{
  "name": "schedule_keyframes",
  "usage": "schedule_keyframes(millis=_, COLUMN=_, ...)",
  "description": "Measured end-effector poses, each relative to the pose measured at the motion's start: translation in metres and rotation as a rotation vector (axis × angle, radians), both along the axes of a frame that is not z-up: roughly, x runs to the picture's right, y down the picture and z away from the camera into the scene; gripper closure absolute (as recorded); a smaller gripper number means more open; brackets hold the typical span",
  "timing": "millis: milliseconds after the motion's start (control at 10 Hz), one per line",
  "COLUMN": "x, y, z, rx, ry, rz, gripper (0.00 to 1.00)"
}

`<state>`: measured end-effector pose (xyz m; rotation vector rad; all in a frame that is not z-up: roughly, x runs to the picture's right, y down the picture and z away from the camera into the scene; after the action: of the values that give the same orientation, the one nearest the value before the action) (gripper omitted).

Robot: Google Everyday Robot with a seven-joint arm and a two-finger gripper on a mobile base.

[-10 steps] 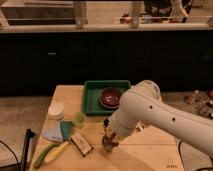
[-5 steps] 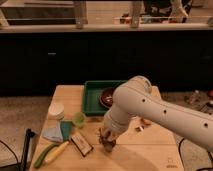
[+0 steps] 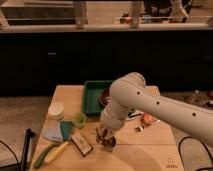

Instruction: Place grapes in metal cup

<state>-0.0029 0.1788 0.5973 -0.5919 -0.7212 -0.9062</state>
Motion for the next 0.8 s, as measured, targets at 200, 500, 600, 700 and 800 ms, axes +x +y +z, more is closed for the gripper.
schedule_keyframes(millis=200, x=-0.001, y=0.000, z=0.005, rx=-0.022, ry=-0.017, rz=-0.008, gripper=0.99)
schedule_keyframes(millis=500, x=0.002, y=0.001, z=0.013, rx=-0.043, ry=-0.022, rz=-0.011, gripper=0.99)
schedule_keyframes(millis=600, x=0.003, y=0.001, z=0.016, rx=-0.051, ry=-0.024, rz=-0.011, gripper=0.99)
schedule_keyframes(millis=700, x=0.004, y=0.001, z=0.019, rx=-0.062, ry=-0.026, rz=-0.011, gripper=0.96)
schedule_keyframes(millis=800, x=0.004, y=0.002, z=0.022, rx=-0.074, ry=-0.032, rz=-0.011, gripper=0.86)
